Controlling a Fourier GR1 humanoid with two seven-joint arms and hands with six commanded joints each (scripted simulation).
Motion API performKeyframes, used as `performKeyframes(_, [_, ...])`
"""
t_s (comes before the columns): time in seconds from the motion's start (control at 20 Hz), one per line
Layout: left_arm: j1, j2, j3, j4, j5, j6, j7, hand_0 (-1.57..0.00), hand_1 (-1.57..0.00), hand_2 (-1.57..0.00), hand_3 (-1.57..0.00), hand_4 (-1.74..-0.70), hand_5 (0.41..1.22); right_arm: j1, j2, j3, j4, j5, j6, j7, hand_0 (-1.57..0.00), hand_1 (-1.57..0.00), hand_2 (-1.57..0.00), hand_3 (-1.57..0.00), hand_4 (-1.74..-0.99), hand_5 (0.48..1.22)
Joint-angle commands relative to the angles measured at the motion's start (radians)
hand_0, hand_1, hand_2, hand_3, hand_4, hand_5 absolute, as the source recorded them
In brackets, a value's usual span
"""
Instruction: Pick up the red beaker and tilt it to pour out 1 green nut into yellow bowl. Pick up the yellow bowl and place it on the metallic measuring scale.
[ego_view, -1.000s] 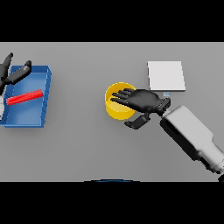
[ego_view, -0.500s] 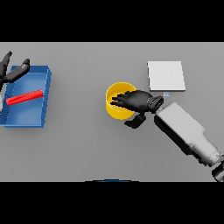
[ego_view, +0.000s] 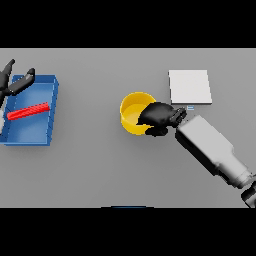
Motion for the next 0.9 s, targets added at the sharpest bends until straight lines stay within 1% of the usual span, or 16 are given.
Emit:
performKeyframes(0.0, [0.000, -0.004, -0.005, 0.005, -0.006, 0.004, 0.005, 0.00, 0.00, 0.00, 0.00, -0.78, 0.712, 0.008, -0.010, -0.001, -0.022, -0.010, 0.021, 0.004, -1.28, -1.27, -1.19, -1.03, -1.637, 1.152])
performKeyframes(0.05, [-0.007, 0.003, 0.000, 0.010, 0.000, -0.009, -0.002, 0.00, 0.00, 0.00, 0.00, -0.78, 0.711, 0.000, -0.002, -0.002, -0.014, -0.013, 0.031, 0.016, -1.34, -1.33, -1.25, -1.07, -1.658, 1.166])
performKeyframes(0.1, [0.002, 0.007, 0.000, 0.001, 0.002, -0.010, -0.006, 0.00, 0.00, 0.00, 0.00, -0.78, 0.710, 0.009, -0.007, -0.002, -0.029, -0.020, 0.039, 0.028, -1.38, -1.38, -1.29, -1.11, -1.674, 1.177])
performKeyframes(0.15, [0.003, 0.007, 0.001, -0.002, 0.002, -0.009, -0.007, 0.00, 0.00, 0.00, 0.00, -0.78, 0.710, -0.004, -0.005, -0.004, -0.022, -0.024, 0.048, 0.025, -1.42, -1.41, -1.32, -1.13, -1.688, 1.186])
performKeyframes(0.25, [0.013, -0.001, -0.001, -0.024, 0.009, -0.003, -0.005, 0.00, 0.00, 0.00, 0.00, -0.79, 0.707, -0.004, -0.020, -0.006, -0.024, -0.031, 0.050, 0.002, -1.48, -1.47, -1.35, -1.19, -1.707, 1.198])
performKeyframes(0.3, [0.014, 0.004, 0.001, -0.023, 0.011, -0.007, 0.002, 0.00, 0.00, 0.00, 0.00, -0.79, 0.704, -0.010, -0.018, -0.008, -0.029, -0.030, 0.041, 0.007, -1.49, -1.49, -1.36, -1.20, -1.714, 1.203])
performKeyframes(0.35, [0.011, 0.005, -0.002, -0.021, 0.004, -0.005, 0.008, 0.00, 0.00, 0.00, 0.00, -0.78, 0.703, -0.012, -0.022, -0.013, -0.041, -0.039, 0.048, 0.004, -1.51, -1.51, -1.39, -1.20, -1.719, 1.207])
performKeyframes(0.4, [0.014, 0.007, -0.003, -0.023, 0.004, -0.007, 0.004, 0.00, 0.00, 0.00, 0.00, -0.78, 0.704, -0.007, -0.030, -0.019, -0.073, -0.049, 0.063, 0.016, -1.52, -1.52, -1.41, -1.18, -1.724, 1.209])
performKeyframes(0.45, [0.019, 0.009, -0.004, -0.032, 0.004, -0.007, 0.008, 0.00, 0.00, 0.00, 0.00, -0.77, 0.706, -0.007, -0.053, -0.028, -0.098, -0.060, 0.079, 0.003, -1.53, -1.53, -1.44, -1.17, -1.727, 1.212])
performKeyframes(0.5, [0.019, 0.008, -0.005, -0.028, 0.003, -0.007, -0.001, 0.00, 0.00, 0.00, 0.00, -0.77, 0.706, -0.013, -0.059, -0.037, -0.108, -0.063, 0.089, 0.023, -1.54, -1.54, -1.45, -1.17, -1.730, 1.214])
performKeyframes(0.55, [0.014, 0.013, -0.006, -0.026, 0.000, -0.010, 0.001, 0.00, 0.00, 0.00, 0.00, -0.77, 0.707, -0.010, -0.065, -0.046, -0.139, -0.076, 0.114, 0.051, -1.55, -1.54, -1.46, -1.16, -1.732, 1.215])
performKeyframes(0.6, [0.019, 0.015, -0.005, -0.033, 0.001, -0.009, -0.001, 0.00, 0.00, 0.00, 0.00, -0.77, 0.705, -0.006, -0.074, -0.052, -0.168, -0.085, 0.135, 0.065, -1.55, -1.55, -1.48, -1.16, -1.734, 1.216])
performKeyframes(0.65, [0.014, 0.004, -0.006, -0.037, 0.007, -0.008, 0.001, 0.00, 0.00, 0.00, 0.00, -0.78, 0.702, -0.017, -0.086, -0.062, -0.180, -0.086, 0.143, 0.072, -1.55, -1.55, -1.49, -1.15, -1.735, 1.217])
performKeyframes(0.7, [0.009, 0.006, -0.001, -0.027, 0.009, -0.010, -0.003, 0.00, 0.00, 0.00, 0.00, -0.78, 0.702, -0.021, -0.106, -0.074, -0.188, -0.089, 0.145, 0.077, -1.56, -1.56, -1.45, -1.20, -1.736, 1.218])
performKeyframes(0.75, [0.006, 0.010, 0.006, -0.021, 0.017, -0.016, 0.000, 0.00, 0.00, 0.00, 0.00, -0.78, 0.702, -0.019, -0.114, -0.080, -0.200, -0.084, 0.143, 0.107, -1.56, -1.56, -1.43, -1.22, -1.737, 1.219])
performKeyframes(0.85, [-0.002, 0.004, 0.011, -0.021, 0.029, -0.020, 0.009, 0.00, 0.00, 0.00, 0.00, -0.79, 0.702, -0.011, -0.114, -0.082, -0.233, -0.088, 0.152, 0.138, -1.56, -1.56, -1.47, -1.19, -1.739, 1.219])
